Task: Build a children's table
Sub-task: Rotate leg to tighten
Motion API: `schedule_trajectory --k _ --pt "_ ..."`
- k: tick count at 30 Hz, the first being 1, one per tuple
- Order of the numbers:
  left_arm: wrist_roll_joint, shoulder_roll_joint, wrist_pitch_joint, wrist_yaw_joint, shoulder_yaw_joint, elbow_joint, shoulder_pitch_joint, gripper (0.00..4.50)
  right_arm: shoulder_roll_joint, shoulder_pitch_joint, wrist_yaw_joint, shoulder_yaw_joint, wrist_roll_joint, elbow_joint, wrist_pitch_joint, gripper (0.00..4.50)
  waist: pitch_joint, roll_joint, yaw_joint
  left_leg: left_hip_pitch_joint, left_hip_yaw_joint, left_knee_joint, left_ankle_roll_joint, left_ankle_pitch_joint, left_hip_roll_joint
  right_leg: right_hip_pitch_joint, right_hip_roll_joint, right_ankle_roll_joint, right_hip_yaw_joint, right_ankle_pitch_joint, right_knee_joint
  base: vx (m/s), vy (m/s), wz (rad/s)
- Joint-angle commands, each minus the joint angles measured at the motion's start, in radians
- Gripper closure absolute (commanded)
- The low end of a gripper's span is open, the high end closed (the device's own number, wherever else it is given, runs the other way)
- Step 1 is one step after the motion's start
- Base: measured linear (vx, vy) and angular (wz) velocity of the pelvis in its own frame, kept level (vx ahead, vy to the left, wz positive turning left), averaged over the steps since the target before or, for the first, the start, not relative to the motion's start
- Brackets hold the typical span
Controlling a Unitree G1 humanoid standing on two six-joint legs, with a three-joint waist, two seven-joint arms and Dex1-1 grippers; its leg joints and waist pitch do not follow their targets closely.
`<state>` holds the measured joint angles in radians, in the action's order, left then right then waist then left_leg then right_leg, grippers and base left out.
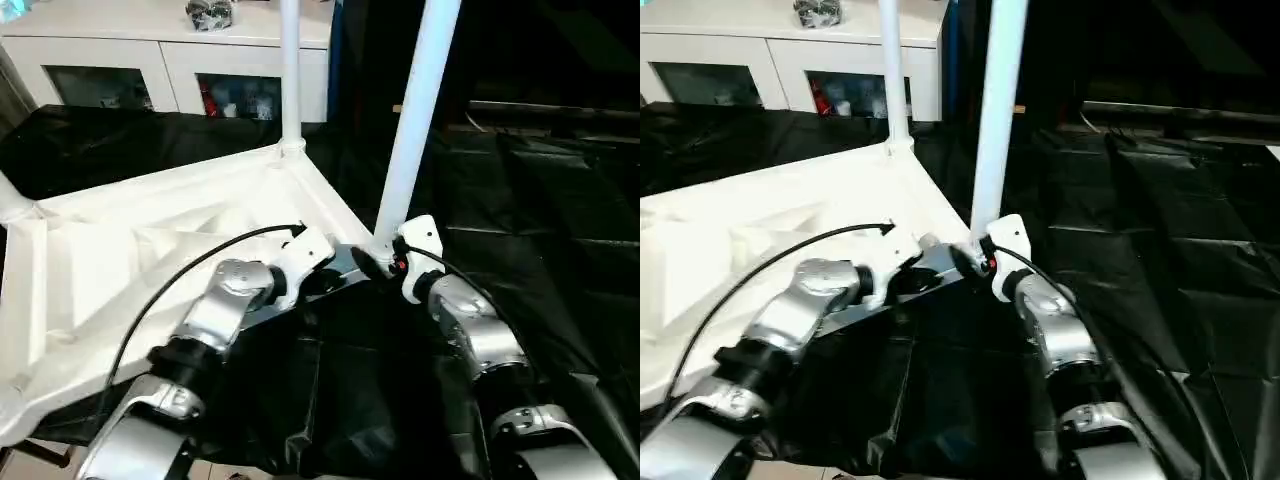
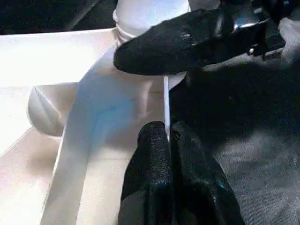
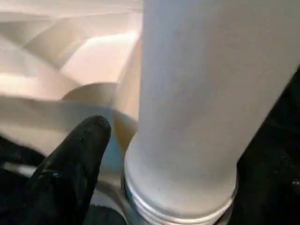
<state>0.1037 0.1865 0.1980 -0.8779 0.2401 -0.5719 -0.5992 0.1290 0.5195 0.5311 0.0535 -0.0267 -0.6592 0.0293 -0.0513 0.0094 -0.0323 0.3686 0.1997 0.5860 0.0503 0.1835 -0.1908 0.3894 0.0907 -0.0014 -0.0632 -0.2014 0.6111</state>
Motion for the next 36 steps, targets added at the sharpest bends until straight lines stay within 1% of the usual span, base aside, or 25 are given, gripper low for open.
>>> schedule_trajectory --k 1,2,4,5,6,7,8,9,10,11,13,14,15,17,19,21,22,23,25,30,31,33,34,35,36 --pt "-0.048 0.001 -0.066 -0.073 0.017 0.027 0.006 4.50 0.019 -0.014 0.149 0.073 -0.012 0.056 -0.016 0.54 0.060 -0.006 -0.007 -0.008 -0.020 -0.067 -0.063 0.192 -0.041 -0.040 0.057 -0.242 0.045 -0.149 -0.077 0.000 0.000 0.00" --pt "-0.055 0.012 -0.078 -0.099 0.017 0.029 0.010 4.50 0.044 -0.022 0.201 0.078 -0.020 0.075 -0.020 0.54 0.062 -0.007 -0.010 -0.007 -0.021 -0.065 -0.068 0.189 -0.041 -0.044 0.057 -0.245 0.045 -0.132 -0.074 0.000 0.000 0.00" --pt "-0.069 0.028 -0.087 -0.146 0.021 0.044 0.019 4.50 0.075 -0.034 0.268 0.086 -0.031 0.100 -0.018 0.54 0.061 -0.005 -0.009 -0.006 -0.020 -0.065 -0.073 0.185 -0.042 -0.041 0.057 -0.254 0.045 -0.116 -0.071 0.000 0.000 0.00" --pt "-0.079 0.040 -0.088 -0.177 0.025 0.057 0.026 4.50 0.095 -0.042 0.312 0.093 -0.038 0.115 -0.015 0.54 0.064 -0.007 -0.012 -0.007 -0.022 -0.064 -0.076 0.177 -0.044 -0.045 0.059 -0.259 0.045 -0.103 -0.069 0.000 0.000 0.00" --pt "-0.086 0.049 -0.086 -0.200 0.028 0.066 0.031 4.50 0.112 -0.048 0.345 0.100 -0.044 0.127 -0.011 0.54 0.063 -0.005 -0.013 -0.006 -0.021 -0.064 -0.080 0.175 -0.044 -0.044 0.058 -0.264 0.045 -0.094 -0.068 0.000 0.000 0.00" --pt "-0.092 0.064 -0.086 -0.229 0.032 0.075 0.038 4.50 0.137 -0.056 0.392 0.109 -0.050 0.141 -0.008 0.54 0.061 -0.006 -0.014 -0.007 -0.020 -0.064 -0.083 0.178 -0.045 -0.044 0.057 -0.267 0.044 -0.095 -0.069 0.000 0.000 0.00" --pt "-0.096 0.075 -0.087 -0.248 0.035 0.081 0.043 4.50 0.153 -0.059 0.418 0.114 -0.053 0.148 0.000 0.54 0.061 -0.005 -0.015 -0.009 -0.019 -0.065 -0.083 0.188 -0.046 -0.040 0.057 -0.271 0.045 -0.106 -0.070 0.000 0.000 0.00" --pt "-0.097 0.082 -0.088 -0.257 0.036 0.084 0.045 4.50 0.164 -0.061 0.438 0.119 -0.057 0.154 0.007 0.54 0.061 -0.005 -0.017 -0.010 -0.019 -0.065 -0.081 0.192 -0.046 -0.040 0.057 -0.271 0.044 -0.114 -0.070 0.000 0.000 0.00" --pt "-0.101 0.097 -0.090 -0.280 0.036 0.089 0.051 4.50 0.186 -0.068 0.483 0.130 -0.065 0.171 0.016 0.54 0.060 -0.002 -0.020 -0.011 -0.018 -0.066 -0.076 0.198 -0.047 -0.039 0.057 -0.272 0.045 -0.126 -0.071 0.000 0.000 0.00" --pt "-0.108 0.109 -0.092 -0.304 0.037 0.092 0.054 4.50 0.199 -0.071 0.511 0.136 -0.071 0.184 0.026 0.54 0.060 -0.001 -0.023 -0.011 -0.018 -0.066 -0.070 0.203 -0.047 -0.040 0.055 -0.268 0.044 -0.129 -0.070 0.000 0.000 0.00" --pt "-0.117 0.129 -0.099 -0.342 0.040 0.097 0.060 4.50 0.218 -0.076 0.556 0.149 -0.077 0.204 0.039 0.54 0.060 -0.002 -0.026 -0.009 -0.019 -0.066 -0.070 0.199 -0.048 -0.042 0.056 -0.269 0.045 -0.120 -0.068 0.000 0.000 0.00" --pt "-0.122 0.145 -0.105 -0.370 0.041 0.100 0.065 4.50 0.229 -0.081 0.580 0.157 -0.076 0.222 0.050 0.54 0.061 0.005 -0.029 -0.010 -0.018 -0.065 -0.069 0.194 -0.047 -0.041 0.056 -0.270 0.045 -0.113 -0.066 0.000 0.000 0.00" --pt "-0.122 0.146 -0.105 -0.371 0.041 0.100 0.065 4.50 0.229 -0.081 0.581 0.158 -0.076 0.223 0.051 0.54 0.061 0.003 -0.028 -0.010 -0.017 -0.065 -0.069 0.193 -0.047 -0.040 0.055 -0.270 0.044 -0.109 -0.067 0.000 0.000 0.00" --pt "-0.124 0.159 -0.104 -0.390 0.038 0.095 0.067 4.50 0.240 -0.089 0.599 0.174 -0.068 0.241 0.056 0.87 0.062 0.002 -0.029 -0.011 -0.018 -0.065 -0.065 0.185 -0.047 -0.040 0.055 -0.275 0.044 -0.091 -0.064 0.000 0.000 0.00" --pt "-0.123 0.163 -0.107 -0.393 0.037 0.093 0.066 4.50 0.244 -0.092 0.605 0.180 -0.065 0.246 0.052 0.97 0.062 0.002 -0.028 -0.011 -0.018 -0.065 -0.061 0.187 -0.047 -0.040 0.056 -0.279 0.044 -0.090 -0.064 0.000 0.000 0.00" --pt "-0.125 0.170 -0.109 -0.400 0.037 0.090 0.064 4.50 0.248 -0.101 0.619 0.187 -0.074 0.264 0.058 1.20 0.062 0.002 -0.028 -0.012 -0.018 -0.065 -0.057 0.196 -0.047 -0.040 0.056 -0.279 0.045 -0.099 -0.065 0.000 0.000 0.00" --pt "-0.127 0.171 -0.105 -0.402 0.037 0.092 0.063 4.50 0.250 -0.104 0.626 0.188 -0.079 0.269 0.062 1.28 0.062 0.006 -0.029 -0.012 -0.018 -0.066 -0.054 0.200 -0.047 -0.040 0.055 -0.278 0.044 -0.100 -0.066 0.000 0.000 0.00" --pt "-0.133 0.175 -0.098 -0.412 0.038 0.099 0.064 4.50 0.252 -0.107 0.635 0.189 -0.084 0.276 0.066 1.28 0.062 0.004 -0.031 -0.012 -0.018 -0.066 -0.054 0.199 -0.047 -0.041 0.056 -0.278 0.045 -0.095 -0.065 0.000 0.000 0.00" --pt "-0.138 0.183 -0.096 -0.424 0.038 0.107 0.069 4.50 0.250 -0.113 0.643 0.190 -0.085 0.284 0.072 1.60 0.063 0.006 -0.031 -0.011 -0.019 -0.066 -0.053 0.198 -0.048 -0.041 0.056 -0.280 0.044 -0.090 -0.064 0.000 0.000 0.00" --pt "-0.140 0.192 -0.098 -0.438 0.040 0.110 0.078 4.50 0.244 -0.120 0.649 0.194 -0.089 0.290 0.076 1.77 0.063 0.004 -0.030 -0.011 -0.019 -0.065 -0.054 0.194 -0.047 -0.042 0.056 -0.283 0.044 -0.085 -0.063 0.000 0.000 0.00" --pt "-0.142 0.199 -0.090 -0.444 0.040 0.112 0.082 4.50 0.237 -0.124 0.647 0.199 -0.092 0.297 0.081 1.78 0.063 0.009 -0.030 -0.012 -0.019 -0.065 -0.052 0.195 -0.047 -0.041 0.055 -0.284 0.044 -0.084 -0.062 0.000 0.000 0.00" --pt "-0.141 0.198 -0.083 -0.435 0.039 0.104 0.081 4.50 0.227 -0.129 0.639 0.197 -0.097 0.303 0.089 1.81 0.063 0.005 -0.030 -0.012 -0.018 -0.066 -0.051 0.198 -0.047 -0.041 0.055 -0.281 0.044 -0.083 -0.063 0.000 0.000 0.00" --pt "-0.139 0.196 -0.082 -0.429 0.039 0.099 0.080 4.50 0.224 -0.130 0.635 0.195 -0.099 0.304 0.090 1.81 0.063 0.006 -0.031 -0.012 -0.019 -0.066 -0.050 0.196 -0.047 -0.042 0.056 -0.281 0.044 -0.083 -0.062 0.000 0.000 0.00" --pt "-0.133 0.180 -0.073 -0.395 0.034 0.093 0.075 4.50 0.212 -0.135 0.626 0.188 -0.106 0.303 0.096 1.81 0.063 -0.007 -0.029 -0.011 -0.018 -0.066 -0.051 0.194 -0.047 -0.042 0.055 -0.282 0.044 -0.085 -0.063 0.000 0.000 0.00" --pt "-0.129 0.165 -0.064 -0.364 0.027 0.088 0.070 4.50 0.200 -0.137 0.608 0.183 -0.107 0.300 0.103 1.81 0.062 -0.005 -0.031 -0.011 -0.019 -0.066 -0.051 0.194 -0.048 -0.041 0.057 -0.282 0.045 -0.091 -0.061 0.000 0.000 0.00"
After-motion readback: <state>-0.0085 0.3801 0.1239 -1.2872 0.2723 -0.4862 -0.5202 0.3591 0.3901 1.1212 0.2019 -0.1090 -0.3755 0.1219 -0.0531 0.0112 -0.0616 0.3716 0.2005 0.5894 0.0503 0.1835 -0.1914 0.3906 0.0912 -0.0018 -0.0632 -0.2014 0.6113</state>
